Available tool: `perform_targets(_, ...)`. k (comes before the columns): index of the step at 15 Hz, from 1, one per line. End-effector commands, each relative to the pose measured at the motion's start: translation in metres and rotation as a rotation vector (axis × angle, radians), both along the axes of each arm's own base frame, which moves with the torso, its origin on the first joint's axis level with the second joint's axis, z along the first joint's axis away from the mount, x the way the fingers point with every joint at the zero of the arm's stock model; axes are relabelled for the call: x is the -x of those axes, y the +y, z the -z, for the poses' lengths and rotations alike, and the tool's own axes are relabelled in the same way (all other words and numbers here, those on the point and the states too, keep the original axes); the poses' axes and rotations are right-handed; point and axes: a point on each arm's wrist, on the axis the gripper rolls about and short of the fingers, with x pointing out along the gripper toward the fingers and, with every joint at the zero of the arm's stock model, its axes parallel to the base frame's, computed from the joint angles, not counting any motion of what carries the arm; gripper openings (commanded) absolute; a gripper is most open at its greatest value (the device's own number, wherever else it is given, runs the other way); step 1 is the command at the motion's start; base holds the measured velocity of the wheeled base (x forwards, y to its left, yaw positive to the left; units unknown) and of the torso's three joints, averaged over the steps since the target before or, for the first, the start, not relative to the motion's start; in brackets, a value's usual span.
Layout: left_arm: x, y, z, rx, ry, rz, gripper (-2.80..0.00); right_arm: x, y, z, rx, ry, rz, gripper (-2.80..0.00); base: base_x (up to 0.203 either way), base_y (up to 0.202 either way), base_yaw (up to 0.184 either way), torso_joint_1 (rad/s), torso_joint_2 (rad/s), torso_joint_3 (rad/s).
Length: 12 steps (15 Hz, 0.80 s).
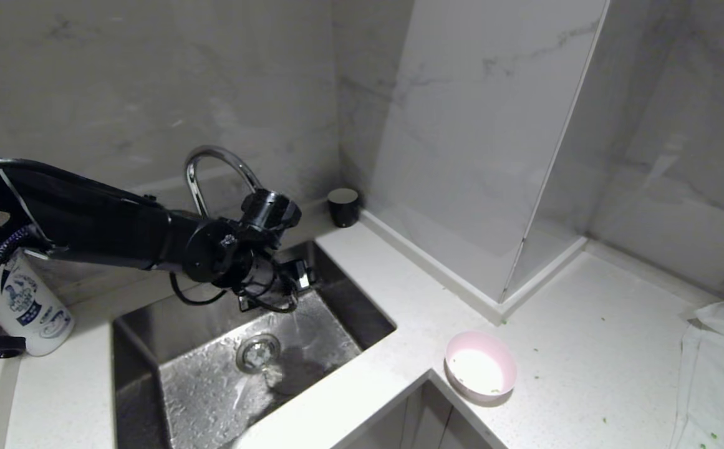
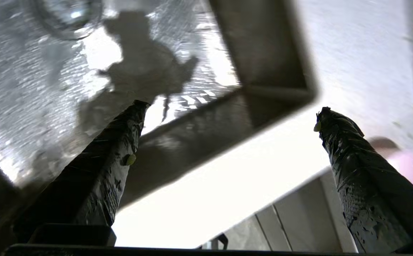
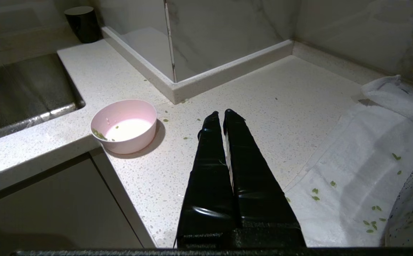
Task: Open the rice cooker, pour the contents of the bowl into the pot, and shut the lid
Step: Pick up the bowl on the table
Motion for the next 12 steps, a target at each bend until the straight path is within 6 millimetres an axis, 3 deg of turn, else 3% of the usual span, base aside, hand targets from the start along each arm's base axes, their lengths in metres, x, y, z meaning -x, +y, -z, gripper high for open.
perform_targets(1,-0.001,-0.029,-0.004,0.018,-0.016,0.068,0.00,0.000,0.000,0.000,0.000,0.001,-0.001,-2.80,0.000,0.000,0.000,0.000,0.00,0.000)
perform_targets(5,-0.003,-0.082,-0.004,0.040,-0.055,0.182,0.00,0.000,0.000,0.000,0.000,0.001,-0.001,-2.80,0.000,0.000,0.000,0.000,0.00,0.000)
perform_targets(8,0.006,-0.133,-0.006,0.105,-0.083,0.325,0.00,0.000,0.000,0.000,0.000,0.001,-0.001,-2.80,0.000,0.000,0.000,0.000,0.00,0.000)
perform_targets(12,0.010,-0.171,0.006,0.133,-0.093,0.417,0.00,0.000,0.000,0.000,0.000,0.001,-0.001,-2.80,0.000,0.000,0.000,0.000,0.00,0.000)
